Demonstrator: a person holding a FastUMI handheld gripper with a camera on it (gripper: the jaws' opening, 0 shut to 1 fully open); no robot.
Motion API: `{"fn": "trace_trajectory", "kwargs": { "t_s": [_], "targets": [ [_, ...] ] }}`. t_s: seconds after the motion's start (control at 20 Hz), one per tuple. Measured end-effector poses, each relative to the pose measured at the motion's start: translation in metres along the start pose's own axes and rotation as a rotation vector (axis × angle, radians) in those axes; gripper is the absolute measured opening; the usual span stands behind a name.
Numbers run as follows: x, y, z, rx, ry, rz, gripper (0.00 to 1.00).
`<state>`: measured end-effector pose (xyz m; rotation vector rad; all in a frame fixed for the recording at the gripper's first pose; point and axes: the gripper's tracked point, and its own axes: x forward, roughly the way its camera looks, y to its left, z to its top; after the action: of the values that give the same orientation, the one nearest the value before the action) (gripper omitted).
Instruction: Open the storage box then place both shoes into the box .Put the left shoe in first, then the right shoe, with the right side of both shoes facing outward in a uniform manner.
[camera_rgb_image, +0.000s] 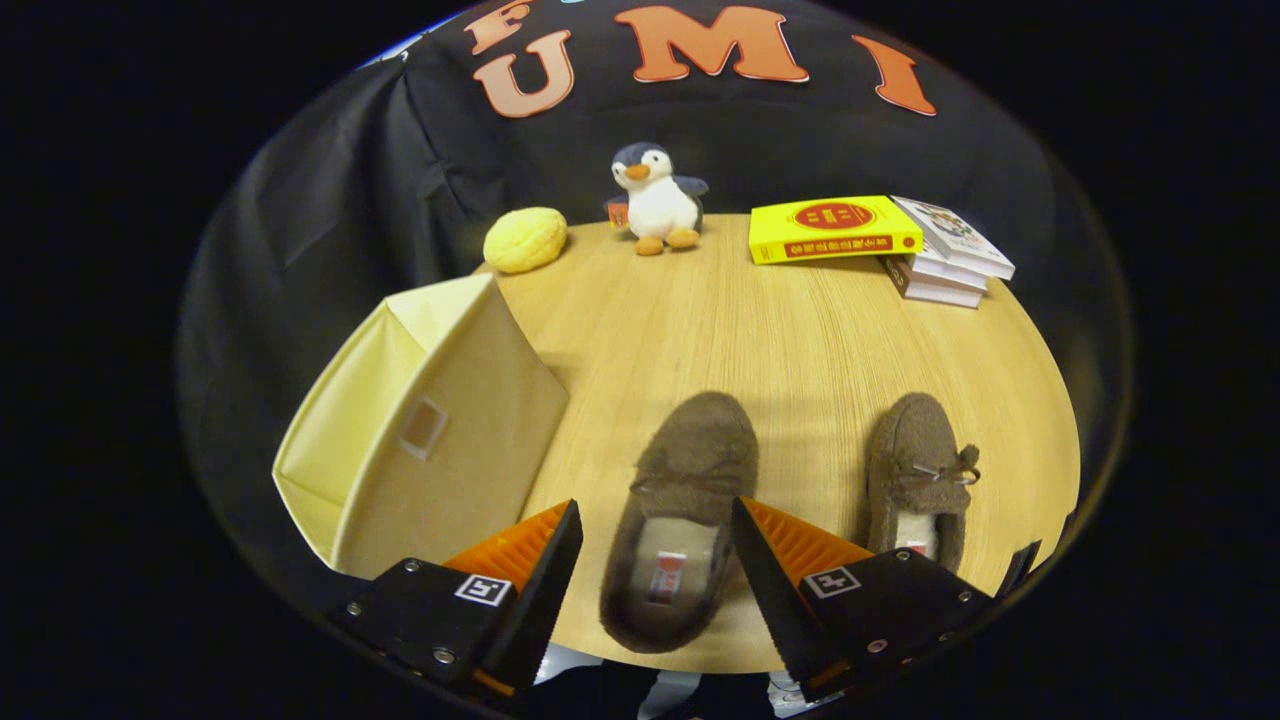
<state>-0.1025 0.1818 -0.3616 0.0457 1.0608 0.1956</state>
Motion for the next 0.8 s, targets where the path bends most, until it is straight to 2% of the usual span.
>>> {"fn": "trace_trajectory", "kwargs": {
  "t_s": [0.25,0.4,0.5,0.6,0.7,0.8],
  "targets": [
    [0.015,-0.031,-0.022,-0.037,0.009,-0.089,0.81],
    [0.029,-0.042,-0.030,-0.034,0.035,-0.108,0.76],
    [0.038,-0.040,-0.028,-0.009,0.044,-0.091,0.71],
    [0.045,-0.039,-0.023,0.025,0.038,-0.088,0.61],
    [0.051,-0.029,-0.028,0.076,0.074,-0.051,0.47],
    [0.054,-0.029,-0.027,0.134,0.084,-0.054,0.25]
  ]
}}
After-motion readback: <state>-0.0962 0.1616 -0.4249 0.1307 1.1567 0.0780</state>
